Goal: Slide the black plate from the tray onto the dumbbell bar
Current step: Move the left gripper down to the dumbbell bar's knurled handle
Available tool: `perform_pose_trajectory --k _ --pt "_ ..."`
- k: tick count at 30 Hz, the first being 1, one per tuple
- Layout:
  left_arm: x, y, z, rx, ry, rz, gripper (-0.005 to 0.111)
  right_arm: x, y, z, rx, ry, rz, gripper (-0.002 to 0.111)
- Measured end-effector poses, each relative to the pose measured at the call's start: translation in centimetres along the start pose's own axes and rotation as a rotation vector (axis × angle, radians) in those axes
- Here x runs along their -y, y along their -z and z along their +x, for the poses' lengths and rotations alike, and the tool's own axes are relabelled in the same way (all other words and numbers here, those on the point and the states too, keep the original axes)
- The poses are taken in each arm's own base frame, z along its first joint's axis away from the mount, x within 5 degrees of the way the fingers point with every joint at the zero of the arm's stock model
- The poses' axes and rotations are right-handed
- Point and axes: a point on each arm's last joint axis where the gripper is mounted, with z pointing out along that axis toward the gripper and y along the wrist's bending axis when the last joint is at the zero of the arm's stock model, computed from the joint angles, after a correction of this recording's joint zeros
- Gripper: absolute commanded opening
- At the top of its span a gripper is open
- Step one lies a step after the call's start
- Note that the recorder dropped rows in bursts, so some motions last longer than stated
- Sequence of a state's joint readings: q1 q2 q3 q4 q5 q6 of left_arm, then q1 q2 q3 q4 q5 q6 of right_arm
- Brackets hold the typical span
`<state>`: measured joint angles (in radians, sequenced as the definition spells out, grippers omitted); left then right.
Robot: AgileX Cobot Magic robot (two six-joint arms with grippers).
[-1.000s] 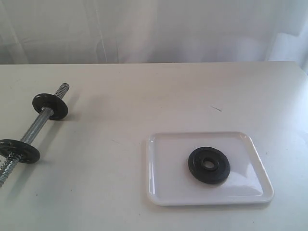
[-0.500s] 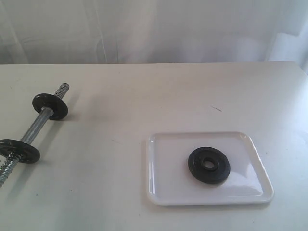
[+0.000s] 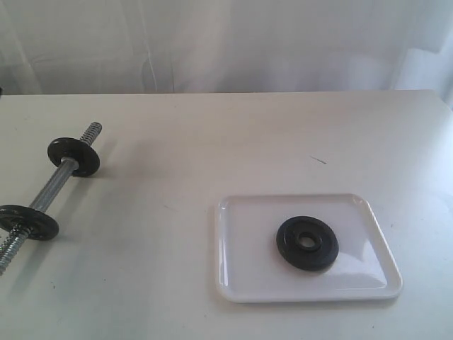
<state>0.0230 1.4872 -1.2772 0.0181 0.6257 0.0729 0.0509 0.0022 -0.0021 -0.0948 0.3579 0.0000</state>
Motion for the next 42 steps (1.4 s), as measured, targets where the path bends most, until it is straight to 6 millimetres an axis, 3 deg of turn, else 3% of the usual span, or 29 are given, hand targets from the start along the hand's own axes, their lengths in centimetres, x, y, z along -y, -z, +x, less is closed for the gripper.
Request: perform_pose_trajectory --k 4,10,19,21,23,27,42 --pt "1.3 -4.7 0.0 -0.159 -0.049 0.177 0.000 0.0 0.0 0.0 0.000 0.000 0.000 0.000" --pt "3.9 -10.1 1.1 -0.289 -0.130 0.274 0.000 0.0 0.0 0.0 0.000 -0.016 0.000 0.000" --pt "4.8 -11.5 1.2 -0.304 -0.167 0.253 0.001 0.0 0.0 0.0 0.000 -0.019 0.000 0.000" --pt "4.8 -11.5 1.2 -0.305 -0.175 0.247 0.012 0.0 0.0 0.0 0.000 -0.021 0.000 0.000" --pt "4.7 -11.5 1.2 -0.301 -0.176 0.245 0.034 0.0 0.0 0.0 0.000 -0.021 0.000 0.000" --pt "4.7 -11.5 1.1 -0.299 -0.176 0.244 0.105 0.0 0.0 0.0 0.000 -0.021 0.000 0.000" --pt "4.7 -11.7 1.2 -0.309 -0.160 0.242 0.105 0.0 0.0 0.0 0.000 -0.023 0.000 0.000"
